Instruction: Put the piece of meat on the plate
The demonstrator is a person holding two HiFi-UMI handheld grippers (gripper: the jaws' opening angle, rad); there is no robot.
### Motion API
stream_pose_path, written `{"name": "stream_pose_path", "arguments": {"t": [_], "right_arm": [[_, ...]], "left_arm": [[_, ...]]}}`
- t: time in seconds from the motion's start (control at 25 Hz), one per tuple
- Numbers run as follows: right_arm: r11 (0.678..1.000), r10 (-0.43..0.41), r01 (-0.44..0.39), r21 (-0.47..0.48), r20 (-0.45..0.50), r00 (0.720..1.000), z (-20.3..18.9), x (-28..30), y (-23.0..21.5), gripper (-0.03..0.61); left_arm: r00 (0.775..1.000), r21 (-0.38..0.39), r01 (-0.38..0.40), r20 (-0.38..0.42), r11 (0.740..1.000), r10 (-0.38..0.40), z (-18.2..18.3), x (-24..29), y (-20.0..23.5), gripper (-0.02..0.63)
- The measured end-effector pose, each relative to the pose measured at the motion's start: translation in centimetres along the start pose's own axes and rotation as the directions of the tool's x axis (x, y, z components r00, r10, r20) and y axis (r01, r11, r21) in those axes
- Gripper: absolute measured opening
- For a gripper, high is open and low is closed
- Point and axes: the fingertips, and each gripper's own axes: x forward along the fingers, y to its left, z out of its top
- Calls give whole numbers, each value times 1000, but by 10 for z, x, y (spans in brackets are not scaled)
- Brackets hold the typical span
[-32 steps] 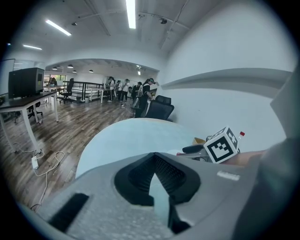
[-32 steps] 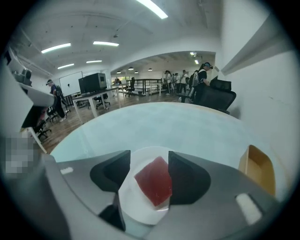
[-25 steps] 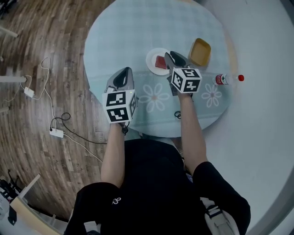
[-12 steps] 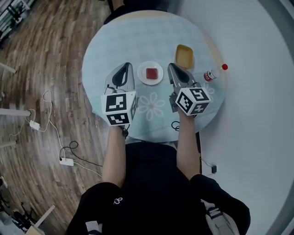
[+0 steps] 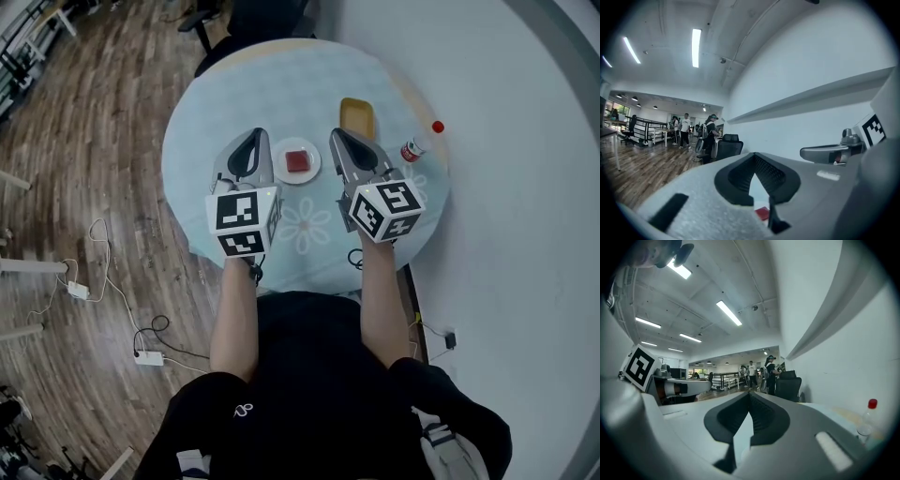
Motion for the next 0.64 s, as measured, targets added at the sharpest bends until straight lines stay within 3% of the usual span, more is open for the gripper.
{"name": "stream_pose_path", "arguments": {"t": [0.64], "right_arm": [[999, -20, 19, -37, -16, 1000, 1, -1, -5, 11]], "left_arm": [[999, -14, 32, -15, 999, -32, -11, 8, -8, 0]]}}
